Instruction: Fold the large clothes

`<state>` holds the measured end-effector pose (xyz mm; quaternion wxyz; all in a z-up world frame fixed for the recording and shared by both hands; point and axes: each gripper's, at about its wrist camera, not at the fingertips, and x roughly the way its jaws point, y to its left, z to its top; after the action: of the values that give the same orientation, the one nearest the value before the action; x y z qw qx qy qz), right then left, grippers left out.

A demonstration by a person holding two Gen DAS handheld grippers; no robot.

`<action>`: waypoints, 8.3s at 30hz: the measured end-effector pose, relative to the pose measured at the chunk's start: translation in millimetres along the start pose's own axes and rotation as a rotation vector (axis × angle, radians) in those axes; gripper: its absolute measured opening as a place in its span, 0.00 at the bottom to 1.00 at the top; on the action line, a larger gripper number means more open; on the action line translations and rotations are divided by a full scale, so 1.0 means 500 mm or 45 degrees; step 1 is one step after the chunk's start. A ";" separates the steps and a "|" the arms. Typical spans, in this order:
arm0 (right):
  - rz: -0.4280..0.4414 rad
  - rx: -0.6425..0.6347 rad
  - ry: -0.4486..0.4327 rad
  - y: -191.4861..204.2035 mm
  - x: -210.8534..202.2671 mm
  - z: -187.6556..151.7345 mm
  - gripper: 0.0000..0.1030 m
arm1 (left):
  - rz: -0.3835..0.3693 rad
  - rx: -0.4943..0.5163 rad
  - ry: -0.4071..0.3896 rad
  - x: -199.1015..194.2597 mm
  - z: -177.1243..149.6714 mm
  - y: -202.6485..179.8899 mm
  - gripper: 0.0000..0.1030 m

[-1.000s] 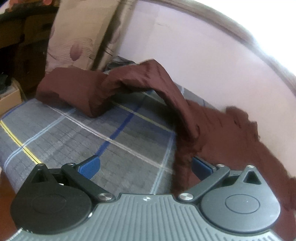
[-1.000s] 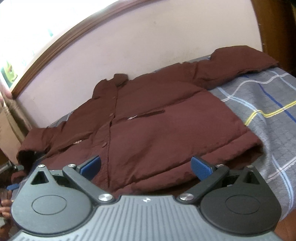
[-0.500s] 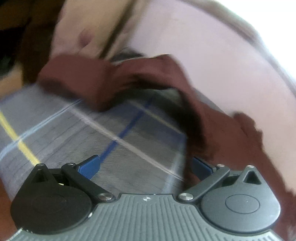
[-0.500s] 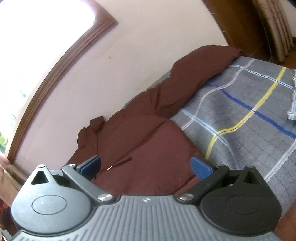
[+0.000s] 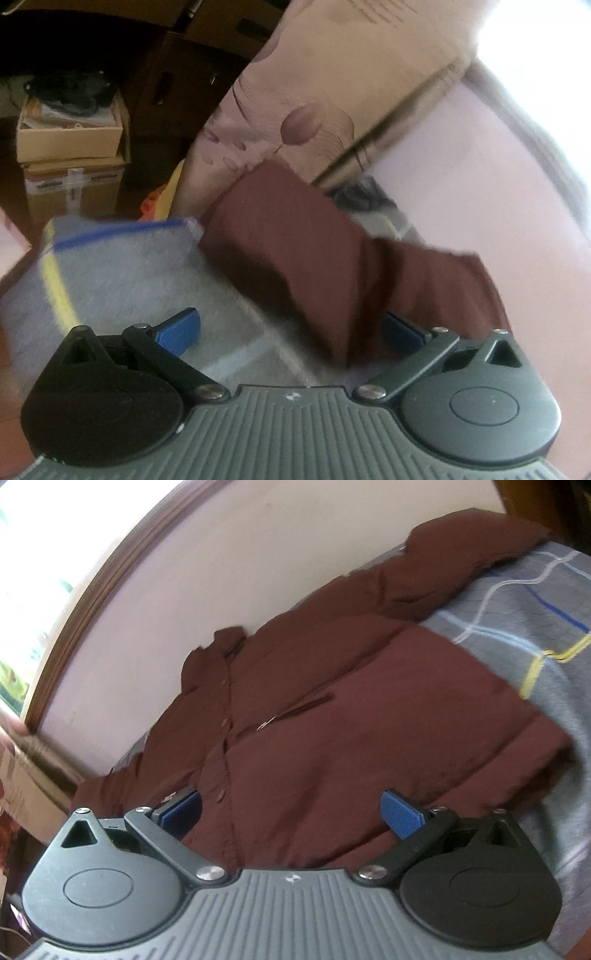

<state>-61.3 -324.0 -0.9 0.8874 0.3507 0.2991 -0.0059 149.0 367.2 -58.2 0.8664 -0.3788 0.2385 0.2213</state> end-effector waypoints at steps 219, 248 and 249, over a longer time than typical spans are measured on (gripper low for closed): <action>-0.044 -0.771 -0.060 0.006 0.318 0.283 0.09 | -0.437 0.833 0.116 -0.001 -0.369 -0.622 0.93; 0.061 -0.805 -0.446 0.141 0.198 0.318 0.16 | -0.234 0.902 0.081 0.094 -0.402 -0.590 1.00; 0.067 -0.824 -0.425 0.164 0.215 0.318 0.16 | -0.229 0.906 0.080 0.094 -0.404 -0.591 1.00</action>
<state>128.6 -340.3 83.9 0.9889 0.0536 0.1272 0.0548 303.2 41.2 -43.6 0.9522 -0.0798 0.2926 0.0356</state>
